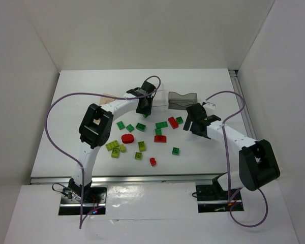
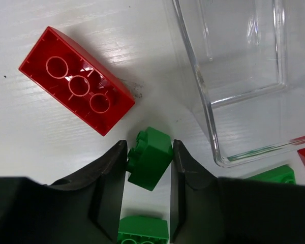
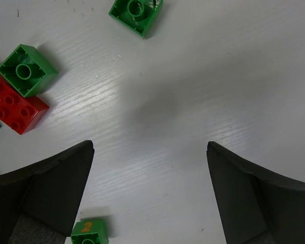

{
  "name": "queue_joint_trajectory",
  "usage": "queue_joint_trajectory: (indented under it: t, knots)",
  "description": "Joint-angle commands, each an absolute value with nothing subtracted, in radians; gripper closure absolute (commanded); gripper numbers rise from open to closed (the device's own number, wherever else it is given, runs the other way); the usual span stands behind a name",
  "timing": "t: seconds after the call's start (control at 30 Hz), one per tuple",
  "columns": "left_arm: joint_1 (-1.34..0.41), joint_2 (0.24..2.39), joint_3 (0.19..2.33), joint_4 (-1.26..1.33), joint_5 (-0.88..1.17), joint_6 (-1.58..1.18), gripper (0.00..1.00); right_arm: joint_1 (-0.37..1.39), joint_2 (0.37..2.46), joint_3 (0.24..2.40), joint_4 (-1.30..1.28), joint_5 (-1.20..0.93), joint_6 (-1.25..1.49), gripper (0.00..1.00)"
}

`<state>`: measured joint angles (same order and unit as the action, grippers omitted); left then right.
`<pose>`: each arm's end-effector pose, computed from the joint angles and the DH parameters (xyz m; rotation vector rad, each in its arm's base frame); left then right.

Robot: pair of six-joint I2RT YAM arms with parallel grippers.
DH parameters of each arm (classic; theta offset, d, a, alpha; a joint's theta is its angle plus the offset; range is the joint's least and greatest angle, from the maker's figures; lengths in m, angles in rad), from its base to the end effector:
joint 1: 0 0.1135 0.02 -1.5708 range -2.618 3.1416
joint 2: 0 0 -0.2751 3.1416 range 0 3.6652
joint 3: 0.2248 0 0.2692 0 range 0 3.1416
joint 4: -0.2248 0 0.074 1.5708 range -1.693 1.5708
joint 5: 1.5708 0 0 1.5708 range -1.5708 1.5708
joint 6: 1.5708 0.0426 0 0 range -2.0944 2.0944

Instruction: Sort the legos into containers by color

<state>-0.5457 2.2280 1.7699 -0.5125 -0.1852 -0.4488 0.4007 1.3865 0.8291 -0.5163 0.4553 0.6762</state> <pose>0.4446 -0.2608 0.1734 0.0498 2.5245 -0.1666 0.2629 0.0910 0.1974 0.4858 2.4408 -0.1708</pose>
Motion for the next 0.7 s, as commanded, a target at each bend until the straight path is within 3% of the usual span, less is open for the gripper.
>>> queue_joint_trajectory:
  t: [0.0, 0.13, 0.47, 0.67]
  knots:
    - [-0.545, 2.229, 1.81, -0.506, -0.204, -0.439, 0.62, 0.41, 1.397, 0.825, -0.535, 0.479, 0.681, 0.0]
    - [-0.545, 2.154, 1.796, -0.541, -0.255, -0.439, 0.79, 0.41, 1.397, 0.836, -0.535, 0.479, 0.681, 0.0]
    - [-0.399, 1.933, 1.697, -0.597, -0.288, -0.439, 0.79, 0.419, 1.407, 0.836, -0.526, 0.469, 0.681, 0.0]
    - [-0.262, 1.91, 1.661, -0.609, -0.301, -0.494, 0.79, 0.419, 1.407, 0.836, -0.526, 0.469, 0.681, 0.0]
